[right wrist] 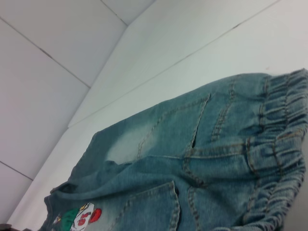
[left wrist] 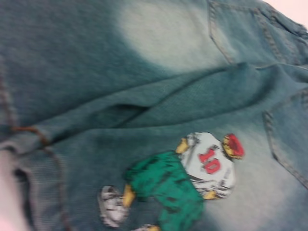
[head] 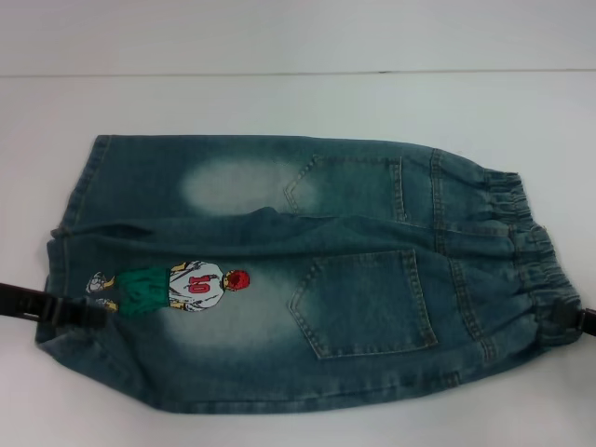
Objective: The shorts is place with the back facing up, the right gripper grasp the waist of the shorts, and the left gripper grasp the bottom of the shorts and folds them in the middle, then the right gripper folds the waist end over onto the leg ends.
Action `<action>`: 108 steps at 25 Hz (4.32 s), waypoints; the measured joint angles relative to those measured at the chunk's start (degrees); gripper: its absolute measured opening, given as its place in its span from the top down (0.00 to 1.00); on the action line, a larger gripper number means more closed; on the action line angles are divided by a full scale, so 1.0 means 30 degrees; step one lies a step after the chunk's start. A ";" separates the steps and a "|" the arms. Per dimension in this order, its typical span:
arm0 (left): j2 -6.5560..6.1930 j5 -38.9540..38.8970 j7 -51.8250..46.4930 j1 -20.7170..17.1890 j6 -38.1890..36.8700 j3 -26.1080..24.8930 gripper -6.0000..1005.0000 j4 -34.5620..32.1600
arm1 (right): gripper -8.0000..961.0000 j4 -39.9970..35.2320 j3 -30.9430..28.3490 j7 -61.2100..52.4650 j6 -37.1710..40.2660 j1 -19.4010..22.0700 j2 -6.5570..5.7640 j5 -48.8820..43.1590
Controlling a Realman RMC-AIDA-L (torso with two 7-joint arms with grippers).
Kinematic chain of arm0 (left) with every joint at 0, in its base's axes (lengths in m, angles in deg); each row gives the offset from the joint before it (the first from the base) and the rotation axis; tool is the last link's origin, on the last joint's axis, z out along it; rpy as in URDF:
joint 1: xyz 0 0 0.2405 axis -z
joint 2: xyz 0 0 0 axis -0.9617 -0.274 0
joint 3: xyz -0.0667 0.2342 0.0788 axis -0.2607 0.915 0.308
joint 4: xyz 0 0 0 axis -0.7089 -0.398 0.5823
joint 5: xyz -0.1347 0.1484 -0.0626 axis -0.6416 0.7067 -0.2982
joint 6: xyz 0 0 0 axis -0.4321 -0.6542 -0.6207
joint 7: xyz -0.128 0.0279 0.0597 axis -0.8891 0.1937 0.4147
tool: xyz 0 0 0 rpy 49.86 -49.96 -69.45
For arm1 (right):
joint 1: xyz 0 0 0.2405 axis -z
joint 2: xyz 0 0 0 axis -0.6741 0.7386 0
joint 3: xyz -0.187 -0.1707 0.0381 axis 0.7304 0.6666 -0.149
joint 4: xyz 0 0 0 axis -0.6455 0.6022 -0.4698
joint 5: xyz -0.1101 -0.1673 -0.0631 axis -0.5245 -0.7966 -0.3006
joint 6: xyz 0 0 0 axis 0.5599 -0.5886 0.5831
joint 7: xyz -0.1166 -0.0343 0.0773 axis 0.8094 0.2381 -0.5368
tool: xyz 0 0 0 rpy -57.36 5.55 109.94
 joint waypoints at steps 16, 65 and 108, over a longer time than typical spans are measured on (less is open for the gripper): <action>-0.0164 -0.1347 0.0175 -0.0459 0.0965 -0.1955 0.97 -0.0343 | 0.94 -0.0295 -0.0050 -0.0135 -0.0408 -0.1462 -0.0307 0.0014; 0.0221 -0.6858 -0.0864 0.1062 0.6165 -0.2500 0.98 0.0073 | 0.94 -0.3857 0.5693 -0.7446 -0.3751 -0.6765 -0.2461 -0.0311; 0.0670 -0.5423 -0.3826 0.1174 1.3536 0.2483 0.98 -0.0108 | 0.94 -0.3699 0.6921 -0.7992 -0.4173 -0.7953 -0.2075 -0.0661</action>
